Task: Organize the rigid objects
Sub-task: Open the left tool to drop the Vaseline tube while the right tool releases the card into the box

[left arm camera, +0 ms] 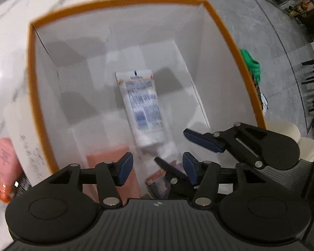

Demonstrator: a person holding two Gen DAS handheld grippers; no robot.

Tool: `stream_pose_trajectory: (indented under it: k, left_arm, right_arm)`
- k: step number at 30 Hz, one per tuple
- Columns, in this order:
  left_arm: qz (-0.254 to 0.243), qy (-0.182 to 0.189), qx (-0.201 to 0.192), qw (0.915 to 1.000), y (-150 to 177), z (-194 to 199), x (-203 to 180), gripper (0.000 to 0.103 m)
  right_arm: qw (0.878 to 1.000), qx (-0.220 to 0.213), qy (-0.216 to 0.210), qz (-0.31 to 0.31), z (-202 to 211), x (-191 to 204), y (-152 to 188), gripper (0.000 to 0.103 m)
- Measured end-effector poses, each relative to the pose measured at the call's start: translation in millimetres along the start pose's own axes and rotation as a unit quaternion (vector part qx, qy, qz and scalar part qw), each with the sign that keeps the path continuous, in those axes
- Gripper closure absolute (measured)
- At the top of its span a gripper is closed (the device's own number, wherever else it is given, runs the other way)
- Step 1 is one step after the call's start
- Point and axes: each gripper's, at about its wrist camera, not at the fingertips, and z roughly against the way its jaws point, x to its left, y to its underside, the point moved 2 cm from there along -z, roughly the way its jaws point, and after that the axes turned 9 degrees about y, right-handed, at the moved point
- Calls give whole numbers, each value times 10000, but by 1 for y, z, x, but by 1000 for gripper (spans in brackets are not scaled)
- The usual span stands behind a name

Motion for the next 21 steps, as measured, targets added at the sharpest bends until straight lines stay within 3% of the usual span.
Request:
stream_pose_trajectory:
  k: [6,8,11,21]
  left_arm:
    - [-79,-26,-498,9987,-1,21,9,56]
    - [-128,-167,-753,9969,-3,31,9,49]
    - [-106,-290,-1161,9928,-6,47,16,47]
    - [-494,-499,-1550,9854,11,68,17,49]
  right_arm:
    - [9998,-200,-70,-66,6,7,-13,57]
    - [9998,-163,-79,-129,5,7,-16,57]
    - [9998,0,-19,-213,0,9,-16,57]
    - [9926,615,-126,-1036,-39,-4,-32,56]
